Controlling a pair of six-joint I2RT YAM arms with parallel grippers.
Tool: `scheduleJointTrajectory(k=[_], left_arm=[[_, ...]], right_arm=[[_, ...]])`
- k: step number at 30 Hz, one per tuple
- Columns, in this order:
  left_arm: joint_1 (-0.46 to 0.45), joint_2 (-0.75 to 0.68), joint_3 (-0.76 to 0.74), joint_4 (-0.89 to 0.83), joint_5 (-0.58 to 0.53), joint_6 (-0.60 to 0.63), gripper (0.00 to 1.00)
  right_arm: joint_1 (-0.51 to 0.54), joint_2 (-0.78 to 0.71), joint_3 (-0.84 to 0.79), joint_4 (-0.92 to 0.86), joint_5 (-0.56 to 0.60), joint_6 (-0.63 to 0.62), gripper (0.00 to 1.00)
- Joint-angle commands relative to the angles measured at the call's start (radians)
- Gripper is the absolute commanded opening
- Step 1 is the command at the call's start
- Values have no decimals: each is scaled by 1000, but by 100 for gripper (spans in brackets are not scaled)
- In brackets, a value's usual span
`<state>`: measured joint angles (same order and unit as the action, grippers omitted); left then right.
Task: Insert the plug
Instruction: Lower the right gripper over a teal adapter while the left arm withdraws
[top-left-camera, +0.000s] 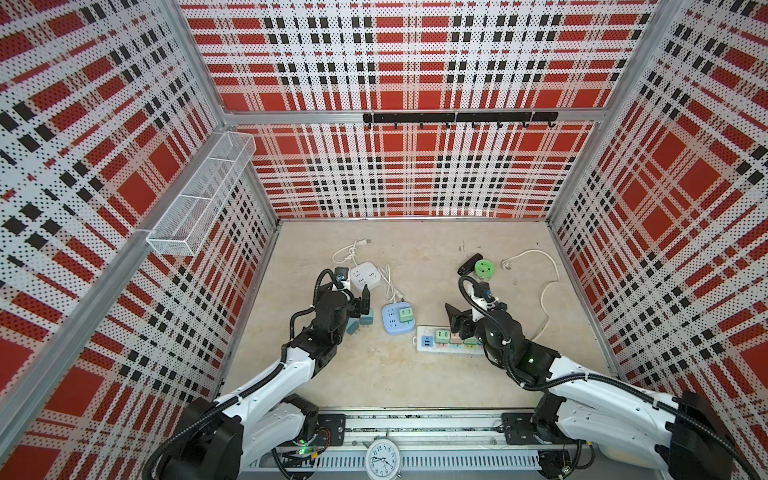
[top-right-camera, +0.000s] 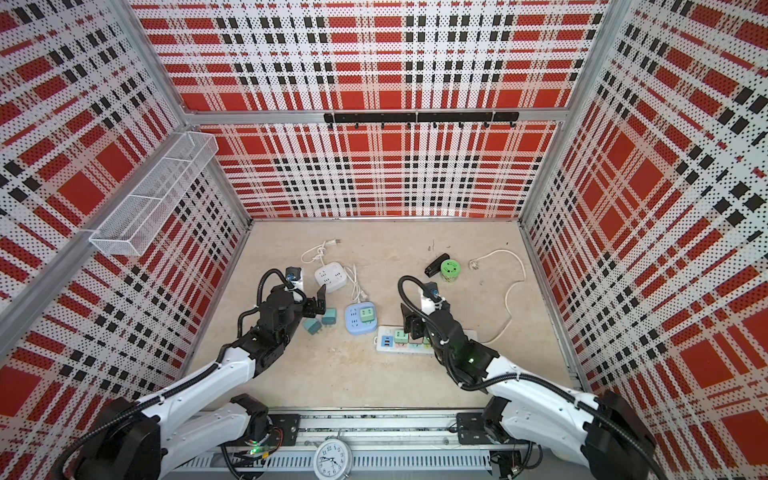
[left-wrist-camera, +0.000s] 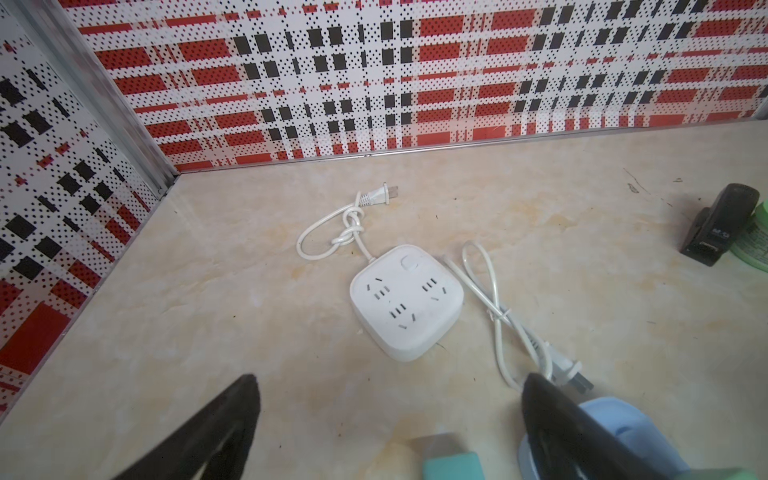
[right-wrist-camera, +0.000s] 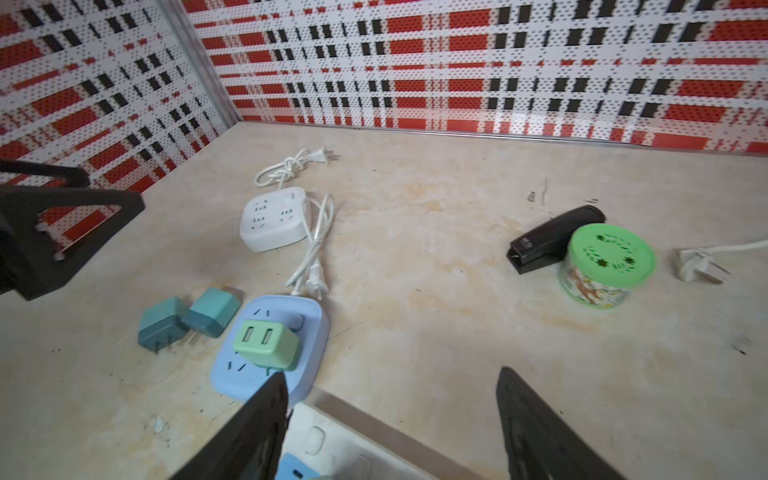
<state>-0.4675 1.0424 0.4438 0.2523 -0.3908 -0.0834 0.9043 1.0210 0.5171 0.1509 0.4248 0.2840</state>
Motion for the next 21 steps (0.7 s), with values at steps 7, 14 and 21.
scheduleJointTrajectory(k=[7, 14, 21], left_arm=[[1, 26, 39, -36, -101, -51, 99], [9, 47, 59, -67, -157, -81, 99], [42, -23, 26, -119, -348, -195, 99]], right_arm=[[121, 268, 235, -53, -9, -32, 70], [168, 520, 446, -137, -29, -36, 61], [193, 698, 609, -197, -42, -3, 59]])
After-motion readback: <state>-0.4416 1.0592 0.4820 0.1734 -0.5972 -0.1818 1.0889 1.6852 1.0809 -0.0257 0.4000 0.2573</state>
